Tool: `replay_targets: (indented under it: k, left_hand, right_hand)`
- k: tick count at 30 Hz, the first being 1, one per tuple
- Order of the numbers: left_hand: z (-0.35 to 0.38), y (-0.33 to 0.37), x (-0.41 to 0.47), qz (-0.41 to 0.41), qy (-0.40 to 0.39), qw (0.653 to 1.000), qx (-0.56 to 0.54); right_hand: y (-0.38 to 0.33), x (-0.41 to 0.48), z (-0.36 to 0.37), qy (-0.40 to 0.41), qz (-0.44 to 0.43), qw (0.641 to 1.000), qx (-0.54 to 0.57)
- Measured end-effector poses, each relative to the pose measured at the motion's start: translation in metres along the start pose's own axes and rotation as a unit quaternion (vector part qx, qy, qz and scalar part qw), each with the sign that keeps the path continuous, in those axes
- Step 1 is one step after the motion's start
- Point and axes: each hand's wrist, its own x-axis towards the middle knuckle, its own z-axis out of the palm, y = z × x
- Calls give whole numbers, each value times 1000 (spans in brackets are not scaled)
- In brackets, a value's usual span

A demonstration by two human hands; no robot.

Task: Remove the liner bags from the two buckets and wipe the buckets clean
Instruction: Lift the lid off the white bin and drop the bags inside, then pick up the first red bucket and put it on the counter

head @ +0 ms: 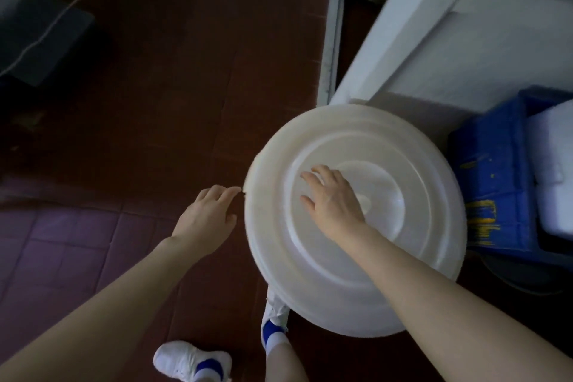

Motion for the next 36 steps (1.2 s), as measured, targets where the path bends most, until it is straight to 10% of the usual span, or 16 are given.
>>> replay_targets:
  k: [15,36]
  left_hand:
    - [-185,-285,-355,-300,148,942,-27]
    - [-271,-617,-821,-679,280,672,-92]
  right_hand:
    - [-486,-33,-53,0,-344,938,-47]
    - [-1167,-147,13,-95,-705,691,-128]
